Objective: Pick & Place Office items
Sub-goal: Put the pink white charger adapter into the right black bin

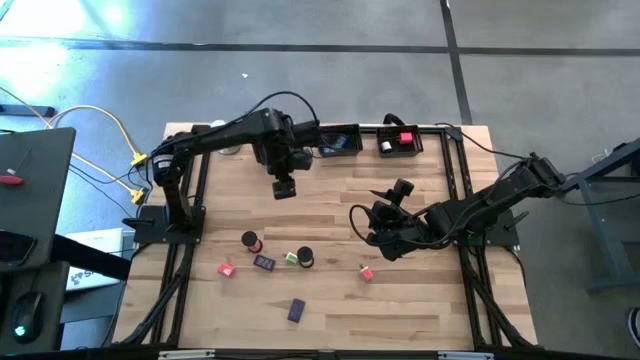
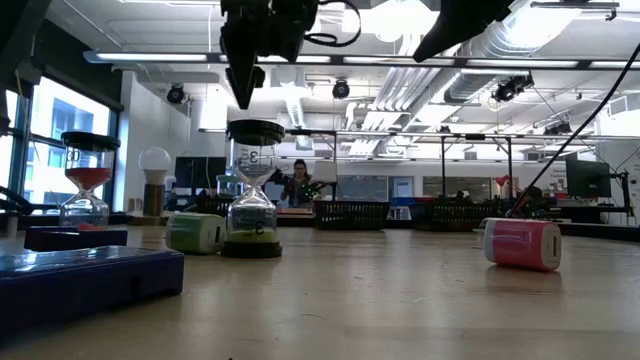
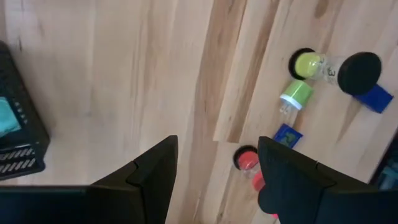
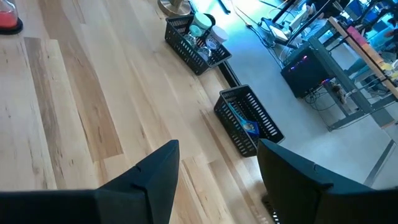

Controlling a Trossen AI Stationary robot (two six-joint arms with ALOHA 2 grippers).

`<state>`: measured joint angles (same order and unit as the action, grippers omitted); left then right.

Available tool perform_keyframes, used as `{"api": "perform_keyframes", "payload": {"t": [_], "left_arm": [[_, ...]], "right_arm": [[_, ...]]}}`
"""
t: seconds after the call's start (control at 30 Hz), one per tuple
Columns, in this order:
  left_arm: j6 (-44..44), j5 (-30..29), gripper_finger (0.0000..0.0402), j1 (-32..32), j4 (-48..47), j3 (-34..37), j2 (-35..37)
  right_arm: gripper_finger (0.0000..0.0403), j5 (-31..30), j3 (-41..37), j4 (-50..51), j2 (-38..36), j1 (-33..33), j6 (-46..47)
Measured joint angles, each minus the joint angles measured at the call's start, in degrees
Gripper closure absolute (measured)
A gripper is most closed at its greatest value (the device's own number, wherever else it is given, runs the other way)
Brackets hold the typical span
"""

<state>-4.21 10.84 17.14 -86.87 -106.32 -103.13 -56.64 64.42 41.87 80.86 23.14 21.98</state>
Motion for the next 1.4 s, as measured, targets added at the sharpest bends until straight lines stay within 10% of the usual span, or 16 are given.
{"api": "perform_keyframes", "payload": {"t": [0.3,0.67,1.4], "left_arm": [[-0.2,-4.5,0.0155,-2.6,0.6,0.0,0.0],[2.2,-8.0,0.0083,-3.1,2.2,0.0,0.0],[2.9,-8.1,0.0082,-4.6,1.1,1.2,-0.1]], "right_arm": [[0.0198,5.2,0.0,0.0,0.0,0.0,2.7],[0.0198,36.7,0.0,-0.2,1.9,0.0,7.1],[0.0198,56.4,0.0,1.0,5.3,2.1,36.7]]}}
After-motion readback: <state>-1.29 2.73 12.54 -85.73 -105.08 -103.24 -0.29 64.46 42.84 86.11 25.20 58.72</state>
